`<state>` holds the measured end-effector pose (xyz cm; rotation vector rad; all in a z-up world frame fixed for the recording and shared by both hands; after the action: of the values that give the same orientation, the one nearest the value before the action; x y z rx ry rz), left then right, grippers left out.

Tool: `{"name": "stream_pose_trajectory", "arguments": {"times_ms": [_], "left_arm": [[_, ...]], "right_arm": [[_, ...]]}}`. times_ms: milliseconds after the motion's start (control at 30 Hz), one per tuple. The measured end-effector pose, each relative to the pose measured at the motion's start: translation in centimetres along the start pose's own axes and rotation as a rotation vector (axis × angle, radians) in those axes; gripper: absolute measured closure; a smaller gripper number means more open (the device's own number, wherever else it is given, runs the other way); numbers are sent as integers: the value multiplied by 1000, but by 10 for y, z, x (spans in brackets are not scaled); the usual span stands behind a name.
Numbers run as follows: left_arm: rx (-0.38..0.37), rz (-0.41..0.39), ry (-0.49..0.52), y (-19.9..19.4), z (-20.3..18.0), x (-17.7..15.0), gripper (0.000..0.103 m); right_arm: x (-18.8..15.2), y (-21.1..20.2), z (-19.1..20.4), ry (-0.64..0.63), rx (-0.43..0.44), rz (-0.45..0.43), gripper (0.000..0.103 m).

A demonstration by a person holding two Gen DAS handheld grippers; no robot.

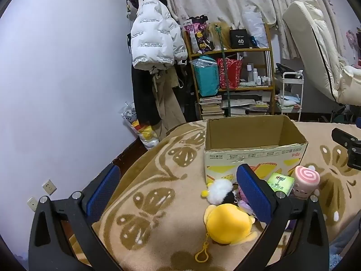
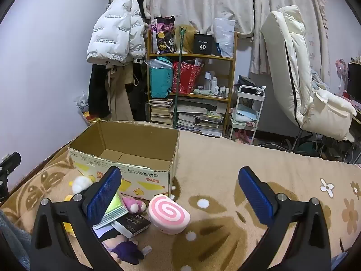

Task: Organize soft objects

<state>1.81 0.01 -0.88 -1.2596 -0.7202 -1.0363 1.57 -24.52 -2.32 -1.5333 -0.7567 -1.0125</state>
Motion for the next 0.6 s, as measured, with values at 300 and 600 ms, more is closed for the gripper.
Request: {"name": "stream_pose_trajectory", "arguments": {"times_ms": [300,600], "left_arm": [[0,1,7,1,-2,3,1],[-1,1,10,0,-4,3,1]], "right_arm": [[0,0,0,-1,-4,5,0],[0,0,0,-3,-1,5,0]]}}
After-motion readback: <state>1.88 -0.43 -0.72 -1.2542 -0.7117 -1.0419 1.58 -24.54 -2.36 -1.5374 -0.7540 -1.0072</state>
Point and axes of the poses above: each gripper's, at about its wrist camera, not at the fingertips, and y roughly the way its jaws point, z to its left, x to its top, the point moved 2 cm from there along y, roughly the way its jaws point, and after that the axes turned 2 degrees about -z, right-handed, at the moved point
